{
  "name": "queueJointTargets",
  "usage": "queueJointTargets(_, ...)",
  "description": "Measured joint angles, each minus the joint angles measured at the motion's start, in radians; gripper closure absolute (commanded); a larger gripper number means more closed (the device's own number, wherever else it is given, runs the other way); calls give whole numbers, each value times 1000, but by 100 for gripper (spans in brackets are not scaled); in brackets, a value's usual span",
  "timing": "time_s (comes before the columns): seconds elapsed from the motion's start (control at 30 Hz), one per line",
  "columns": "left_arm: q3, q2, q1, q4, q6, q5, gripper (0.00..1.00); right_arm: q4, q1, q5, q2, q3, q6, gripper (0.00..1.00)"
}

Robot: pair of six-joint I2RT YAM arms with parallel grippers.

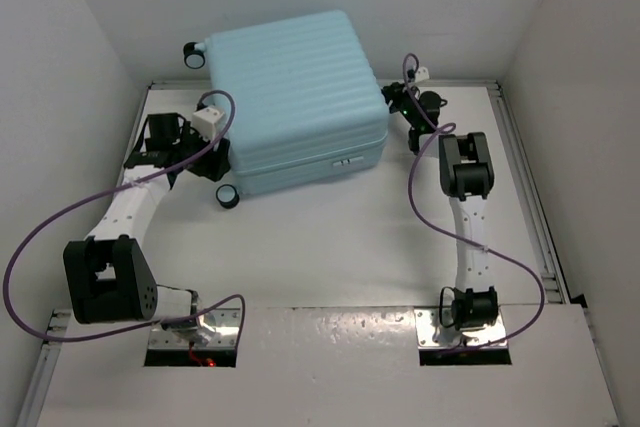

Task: Pack the luggage

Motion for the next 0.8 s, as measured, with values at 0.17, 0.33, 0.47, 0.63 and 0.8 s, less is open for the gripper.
queueJointTargets(0.17, -1, -55, 12, 8, -89, -62, 0, -10, -58, -1, -201, -367, 29, 34)
queueJointTargets(0.33, 5, -224, 31, 55, -205, -83, 0, -13, -76, -81, -410, -555, 88, 35)
queueJointTargets(0.47, 36, -342, 35, 131, -291, -99, 0, -5, -36, -128, -504, -575, 122, 37)
queueJointTargets(0.63, 93, -414, 69, 145, -392, -222, 0, -15, 4, -108, -513, -591, 131, 43)
queueJointTargets(0.8, 194, -336, 118, 82, -416, -338, 0, 14, 42, -89, -530, -652, 140, 44)
